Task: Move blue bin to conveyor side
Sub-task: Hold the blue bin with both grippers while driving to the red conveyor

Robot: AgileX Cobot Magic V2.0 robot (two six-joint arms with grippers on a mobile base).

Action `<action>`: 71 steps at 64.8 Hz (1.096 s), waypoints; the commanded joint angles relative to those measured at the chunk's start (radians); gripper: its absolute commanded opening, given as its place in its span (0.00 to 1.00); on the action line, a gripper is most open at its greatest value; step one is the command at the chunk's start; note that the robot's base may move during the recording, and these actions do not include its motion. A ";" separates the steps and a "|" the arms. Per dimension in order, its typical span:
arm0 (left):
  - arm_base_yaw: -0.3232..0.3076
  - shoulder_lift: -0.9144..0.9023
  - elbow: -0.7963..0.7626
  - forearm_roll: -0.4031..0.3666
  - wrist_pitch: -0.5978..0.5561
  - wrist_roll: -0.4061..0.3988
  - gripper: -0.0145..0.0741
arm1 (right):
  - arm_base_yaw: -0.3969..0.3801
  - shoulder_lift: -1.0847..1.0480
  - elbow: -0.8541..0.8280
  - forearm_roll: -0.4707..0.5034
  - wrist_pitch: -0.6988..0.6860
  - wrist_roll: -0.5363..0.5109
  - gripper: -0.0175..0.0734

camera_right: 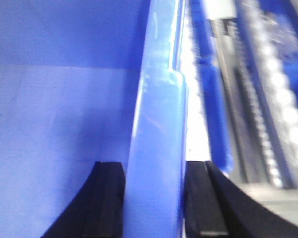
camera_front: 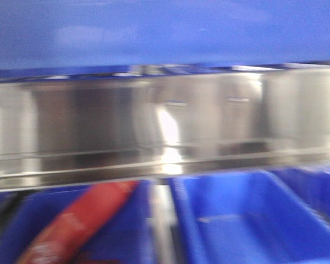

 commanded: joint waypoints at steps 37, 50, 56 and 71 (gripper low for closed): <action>0.002 -0.021 -0.012 0.034 -0.082 0.006 0.14 | -0.006 -0.023 -0.014 -0.057 -0.078 -0.017 0.10; 0.002 -0.021 -0.012 0.034 -0.082 0.006 0.14 | -0.006 -0.023 -0.014 -0.057 -0.078 -0.017 0.10; 0.002 -0.021 -0.012 0.034 -0.082 0.006 0.14 | -0.006 -0.023 -0.014 -0.057 -0.078 -0.017 0.10; 0.002 -0.021 -0.012 0.034 -0.082 0.006 0.14 | -0.006 -0.023 -0.014 -0.057 -0.078 -0.017 0.10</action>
